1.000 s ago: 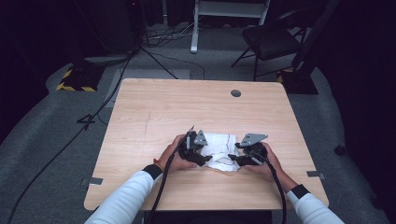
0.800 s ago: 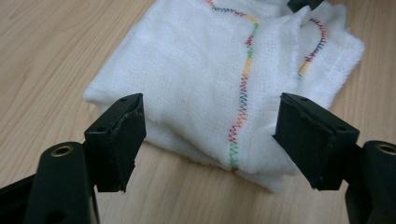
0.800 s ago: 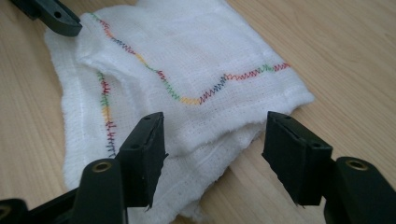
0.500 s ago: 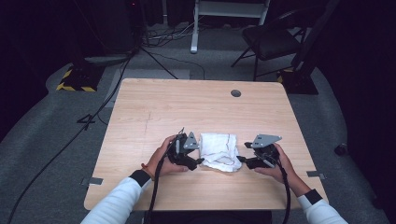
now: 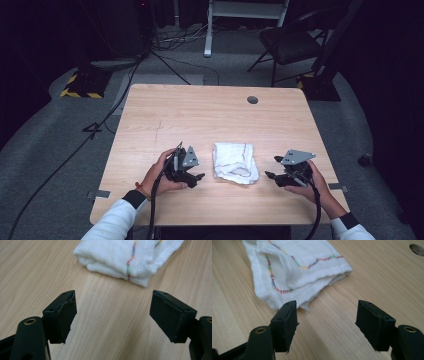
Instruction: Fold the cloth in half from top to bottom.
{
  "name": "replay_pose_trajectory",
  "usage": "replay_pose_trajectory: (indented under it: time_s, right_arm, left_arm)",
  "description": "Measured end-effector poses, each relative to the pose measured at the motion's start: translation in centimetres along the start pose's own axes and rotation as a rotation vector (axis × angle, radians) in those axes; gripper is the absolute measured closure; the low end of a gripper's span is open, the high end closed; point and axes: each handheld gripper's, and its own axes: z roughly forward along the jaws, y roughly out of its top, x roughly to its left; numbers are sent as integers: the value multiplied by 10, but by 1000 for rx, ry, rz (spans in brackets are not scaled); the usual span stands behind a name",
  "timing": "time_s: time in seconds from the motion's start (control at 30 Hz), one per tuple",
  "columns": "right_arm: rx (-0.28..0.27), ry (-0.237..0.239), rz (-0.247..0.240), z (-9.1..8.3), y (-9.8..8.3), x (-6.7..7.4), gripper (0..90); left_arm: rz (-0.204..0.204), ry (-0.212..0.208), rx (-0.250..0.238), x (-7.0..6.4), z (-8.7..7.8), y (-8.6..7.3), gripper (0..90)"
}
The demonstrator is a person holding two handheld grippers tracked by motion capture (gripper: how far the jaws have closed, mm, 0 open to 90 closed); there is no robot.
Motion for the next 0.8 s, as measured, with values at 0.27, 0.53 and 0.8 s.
replay_pose_trajectory:
  time_s: [0.27, 0.53, 0.8]
  right_arm:
    - [22, -29, 13, -10, -15, -2, 319]
    - [52, -77, 15, -19, -35, -6, 316]
    - [74, -119, 48, -28, -57, -12, 313]
  left_arm:
    - [7, 34, 32, -4, -9, -16, 204]
    - [-9, 52, 43, -5, -17, -32, 203]
    - [-35, 80, 65, 1, -21, -54, 200]
